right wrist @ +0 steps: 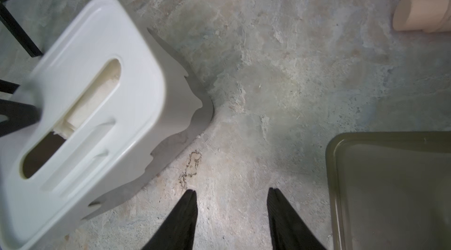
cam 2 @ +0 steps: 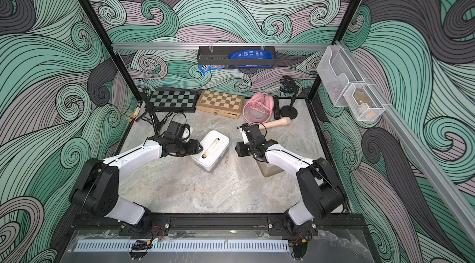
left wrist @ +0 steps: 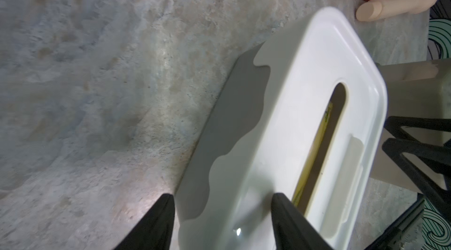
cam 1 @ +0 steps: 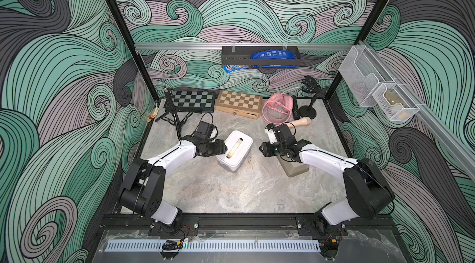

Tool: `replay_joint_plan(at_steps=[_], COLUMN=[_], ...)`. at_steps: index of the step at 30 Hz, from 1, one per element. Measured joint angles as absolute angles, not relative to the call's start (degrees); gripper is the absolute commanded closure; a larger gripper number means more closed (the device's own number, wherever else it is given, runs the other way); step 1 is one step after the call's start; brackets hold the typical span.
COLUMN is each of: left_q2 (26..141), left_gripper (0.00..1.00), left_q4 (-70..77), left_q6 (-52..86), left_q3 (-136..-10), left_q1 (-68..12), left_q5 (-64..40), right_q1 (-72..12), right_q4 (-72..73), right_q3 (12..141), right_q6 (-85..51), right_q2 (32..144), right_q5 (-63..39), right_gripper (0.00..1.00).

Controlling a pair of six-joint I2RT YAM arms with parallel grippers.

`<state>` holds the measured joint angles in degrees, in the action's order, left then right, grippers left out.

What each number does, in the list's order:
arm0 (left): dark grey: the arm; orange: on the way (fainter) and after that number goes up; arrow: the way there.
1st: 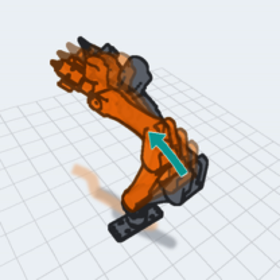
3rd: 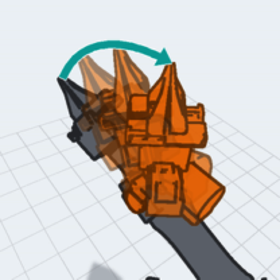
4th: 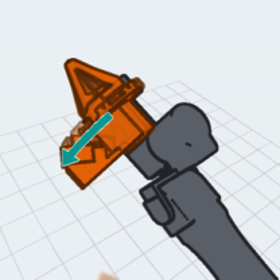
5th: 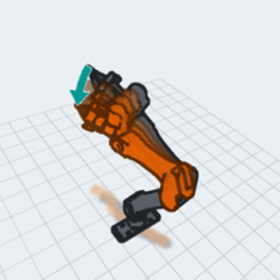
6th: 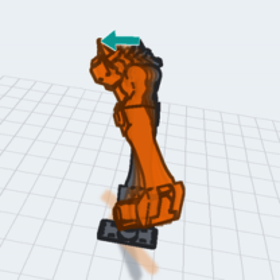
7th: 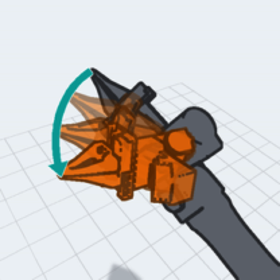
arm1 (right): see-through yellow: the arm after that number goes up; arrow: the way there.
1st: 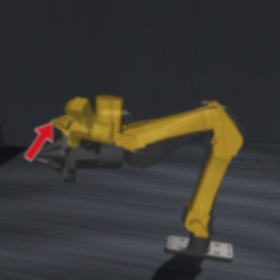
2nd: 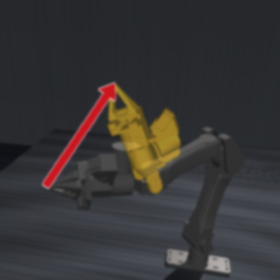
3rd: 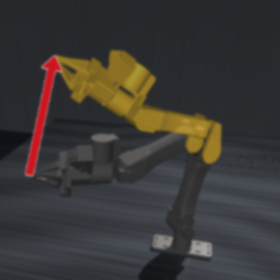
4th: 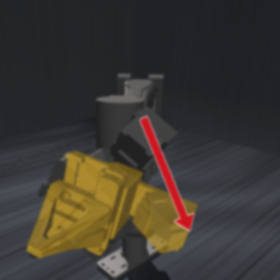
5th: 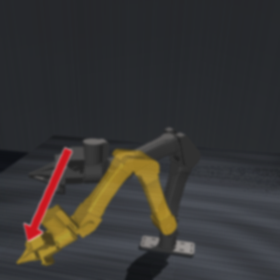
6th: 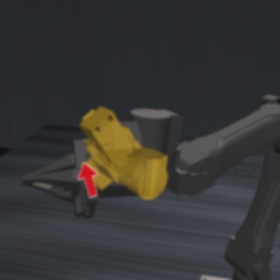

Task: Put the tissue paper into the tissue box
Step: Pull the paper towel from the tissue box, then adjust the tissue box at the center of the board.

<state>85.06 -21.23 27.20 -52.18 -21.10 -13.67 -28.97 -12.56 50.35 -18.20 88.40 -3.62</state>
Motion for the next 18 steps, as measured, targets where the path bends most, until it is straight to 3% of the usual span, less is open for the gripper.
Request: replay_joint_plan(at_steps=[11,18], left_q2=[77.41,83.40], left_gripper=[0.33,0.35], left_q4=[-22.83,-22.28], left_q6=[27.90,28.14], left_q3=[-51.00,-46.37], left_q1=[-16.21,-14.24], left_q5=[-7.53,-9.17], right_q1=[-30.44,-31.79], right_q4=[-16.73,-17.45], right_q3=[60.16,65.34], right_q6=[-15.09,-13.17], right_q2=[99.79,102.98], right_q5=[-3.11,-2.90], right_gripper=[0.46,0.45])
